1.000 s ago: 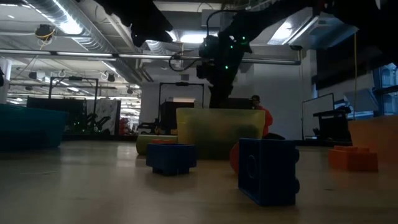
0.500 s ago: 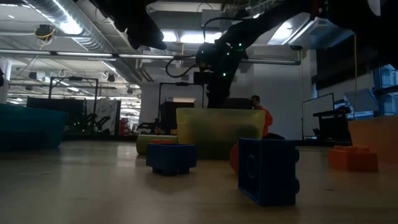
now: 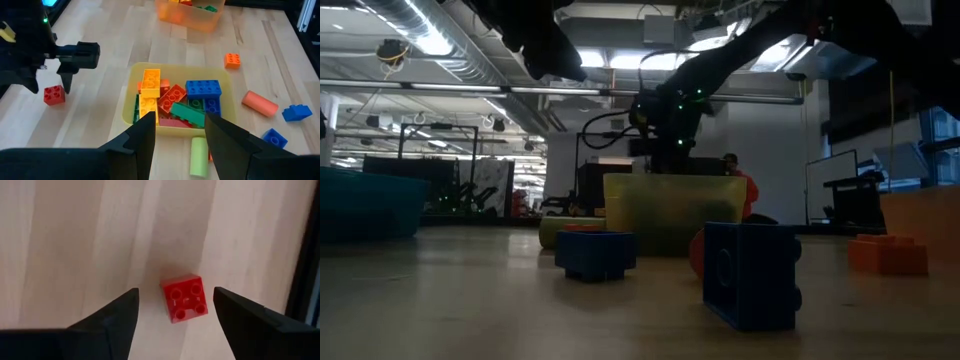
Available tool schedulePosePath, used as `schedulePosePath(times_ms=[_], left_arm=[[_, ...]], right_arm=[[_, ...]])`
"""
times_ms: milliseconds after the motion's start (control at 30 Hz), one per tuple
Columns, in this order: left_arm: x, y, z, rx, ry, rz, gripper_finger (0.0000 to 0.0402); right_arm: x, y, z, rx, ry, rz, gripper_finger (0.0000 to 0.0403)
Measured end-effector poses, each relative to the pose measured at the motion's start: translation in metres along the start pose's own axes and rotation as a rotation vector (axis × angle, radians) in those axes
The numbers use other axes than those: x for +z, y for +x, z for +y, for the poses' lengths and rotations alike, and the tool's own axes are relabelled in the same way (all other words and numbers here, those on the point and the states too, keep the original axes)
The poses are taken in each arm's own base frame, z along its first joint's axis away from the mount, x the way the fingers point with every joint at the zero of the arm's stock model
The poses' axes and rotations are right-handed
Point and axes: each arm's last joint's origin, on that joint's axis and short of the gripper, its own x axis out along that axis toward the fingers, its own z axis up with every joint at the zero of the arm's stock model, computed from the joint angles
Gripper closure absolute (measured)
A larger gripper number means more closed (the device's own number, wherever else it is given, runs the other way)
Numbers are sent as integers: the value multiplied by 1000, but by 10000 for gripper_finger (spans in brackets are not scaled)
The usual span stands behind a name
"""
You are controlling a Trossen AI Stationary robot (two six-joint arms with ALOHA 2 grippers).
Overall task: Sort blocks by size
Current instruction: Put the red 4 stud game piece into the orange bin
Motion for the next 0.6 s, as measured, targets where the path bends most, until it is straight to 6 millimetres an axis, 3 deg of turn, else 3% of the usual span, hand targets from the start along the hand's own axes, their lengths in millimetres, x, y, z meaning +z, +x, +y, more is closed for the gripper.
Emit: schedulePosePath(times_ms=[400,600], left_arm=[[-1,0,0,0,0,6,247],[0,0,0,0,0,4,247]], right_arm=[[-7,30,0,-9,-69,75,150],[-8,33,0,-1,-88,90,151]])
